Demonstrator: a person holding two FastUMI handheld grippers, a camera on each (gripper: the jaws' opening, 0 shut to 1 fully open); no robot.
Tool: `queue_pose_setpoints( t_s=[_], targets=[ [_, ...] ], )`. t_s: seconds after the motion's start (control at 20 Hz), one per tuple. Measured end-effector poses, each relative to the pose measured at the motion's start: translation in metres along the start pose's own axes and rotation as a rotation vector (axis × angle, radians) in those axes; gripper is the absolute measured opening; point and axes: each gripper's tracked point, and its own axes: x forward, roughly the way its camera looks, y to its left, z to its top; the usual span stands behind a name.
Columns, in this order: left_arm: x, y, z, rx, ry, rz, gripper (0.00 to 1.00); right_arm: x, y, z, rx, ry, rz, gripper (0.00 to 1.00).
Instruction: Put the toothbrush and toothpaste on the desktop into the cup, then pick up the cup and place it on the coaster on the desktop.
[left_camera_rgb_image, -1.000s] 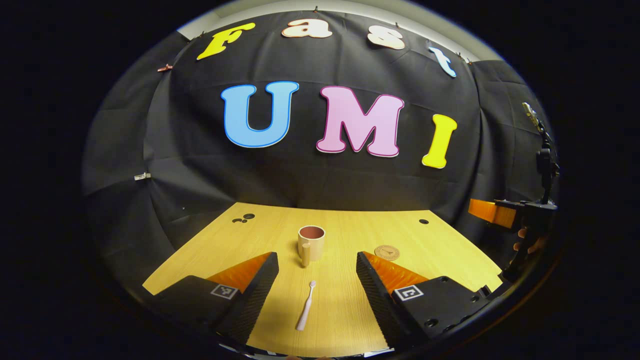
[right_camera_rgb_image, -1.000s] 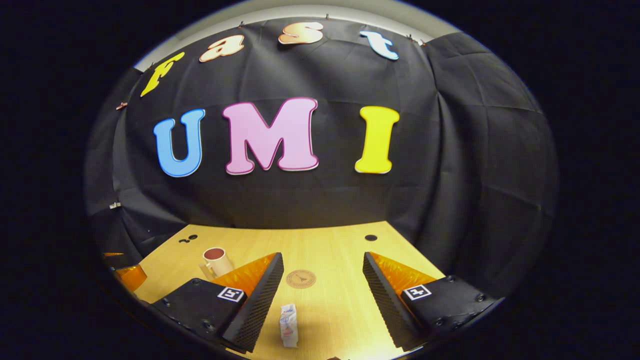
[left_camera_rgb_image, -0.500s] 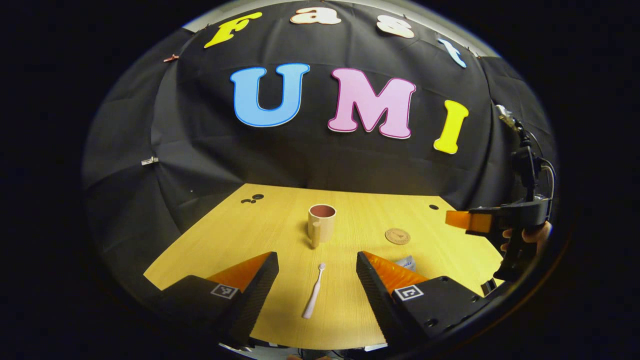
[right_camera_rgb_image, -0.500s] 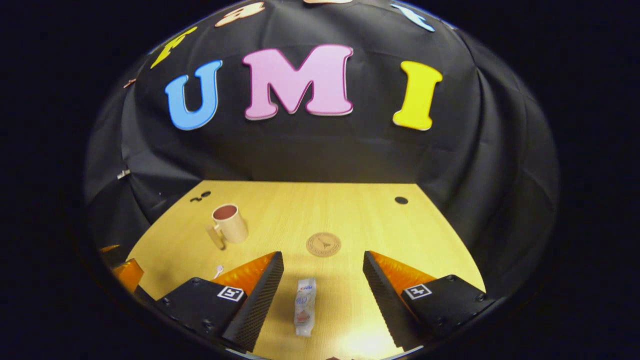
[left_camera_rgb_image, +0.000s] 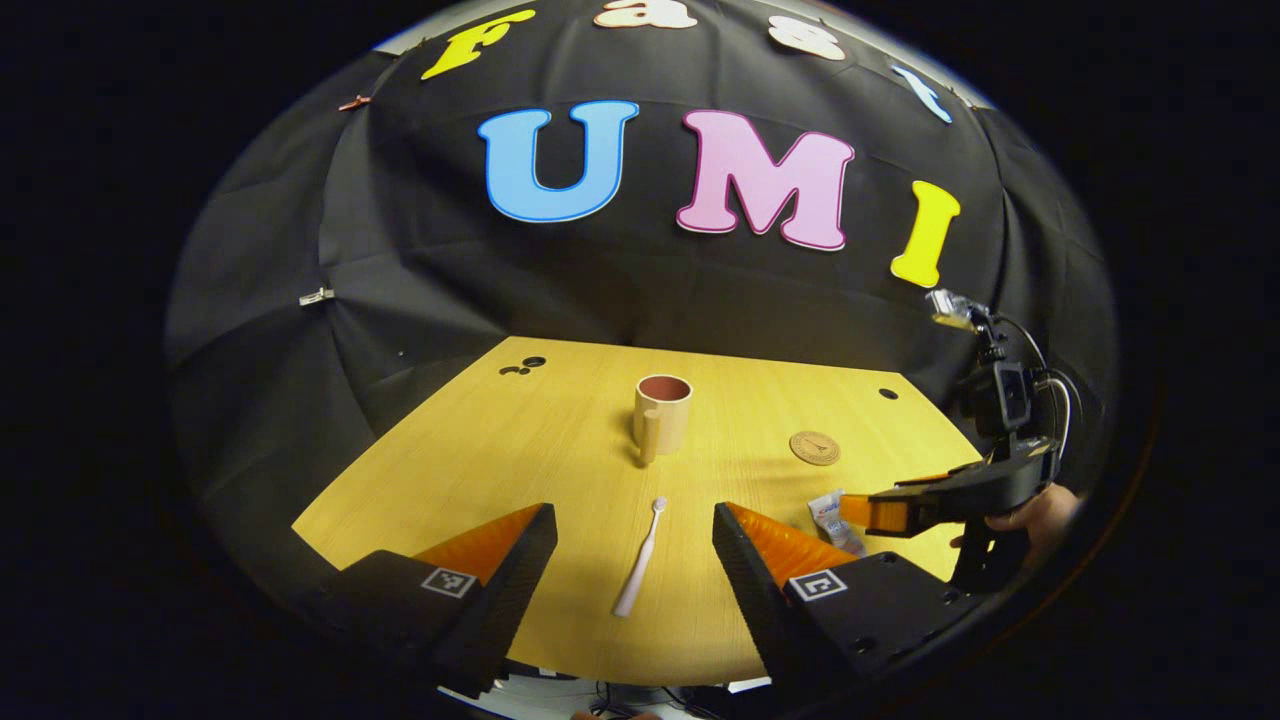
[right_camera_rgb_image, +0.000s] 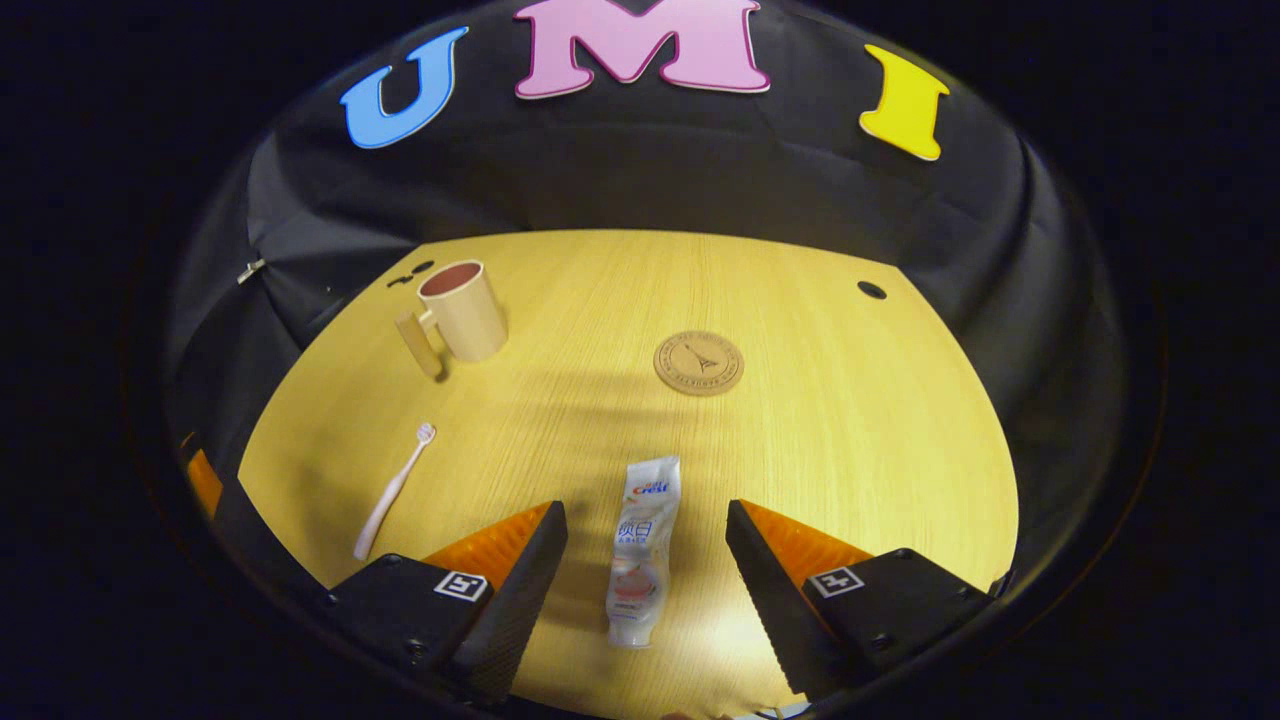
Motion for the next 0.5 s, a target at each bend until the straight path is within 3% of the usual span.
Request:
queue_pose_setpoints(
  t_s=[0.5],
  targets=[
    [-0.005, 0.009, -0.023, -0.024, 0.062, 0.095, 0.98, 0.047, -0.003, -0.042, -0.092, 0.151, 0.020, 0.98]
  ],
)
